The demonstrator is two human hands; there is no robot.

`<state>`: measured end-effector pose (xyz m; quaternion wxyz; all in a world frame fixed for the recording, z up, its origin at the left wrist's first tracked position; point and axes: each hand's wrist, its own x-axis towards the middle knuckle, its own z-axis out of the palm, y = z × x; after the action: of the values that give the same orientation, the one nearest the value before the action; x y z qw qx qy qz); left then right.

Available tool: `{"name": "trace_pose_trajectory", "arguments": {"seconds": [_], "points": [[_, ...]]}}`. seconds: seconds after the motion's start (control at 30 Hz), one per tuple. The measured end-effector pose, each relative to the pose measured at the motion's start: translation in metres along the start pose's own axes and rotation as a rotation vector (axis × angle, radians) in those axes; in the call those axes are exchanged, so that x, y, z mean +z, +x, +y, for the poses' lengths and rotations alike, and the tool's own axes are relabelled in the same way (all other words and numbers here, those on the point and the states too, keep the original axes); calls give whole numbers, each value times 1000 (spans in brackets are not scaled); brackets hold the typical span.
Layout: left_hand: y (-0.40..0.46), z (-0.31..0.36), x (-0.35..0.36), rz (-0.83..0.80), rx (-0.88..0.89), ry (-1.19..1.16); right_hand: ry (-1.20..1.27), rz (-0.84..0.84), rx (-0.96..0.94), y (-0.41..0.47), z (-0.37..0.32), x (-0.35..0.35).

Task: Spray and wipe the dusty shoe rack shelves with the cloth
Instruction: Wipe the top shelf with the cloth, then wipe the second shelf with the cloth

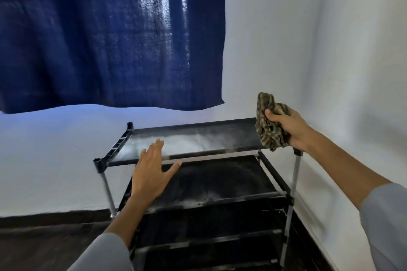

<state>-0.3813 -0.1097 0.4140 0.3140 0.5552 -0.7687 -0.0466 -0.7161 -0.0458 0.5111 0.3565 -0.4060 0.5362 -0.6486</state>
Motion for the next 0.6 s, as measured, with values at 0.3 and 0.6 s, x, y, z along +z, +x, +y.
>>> {"name": "trace_pose_trajectory", "arguments": {"seconds": [0.3, 0.6], "points": [[-42, -76, -23, 54, -147, 27, 32, -129, 7, -49, 66, 107], [-80, -126, 1, -51, -247, -8, -444, -404, 80, -85, 172, 189]]}}
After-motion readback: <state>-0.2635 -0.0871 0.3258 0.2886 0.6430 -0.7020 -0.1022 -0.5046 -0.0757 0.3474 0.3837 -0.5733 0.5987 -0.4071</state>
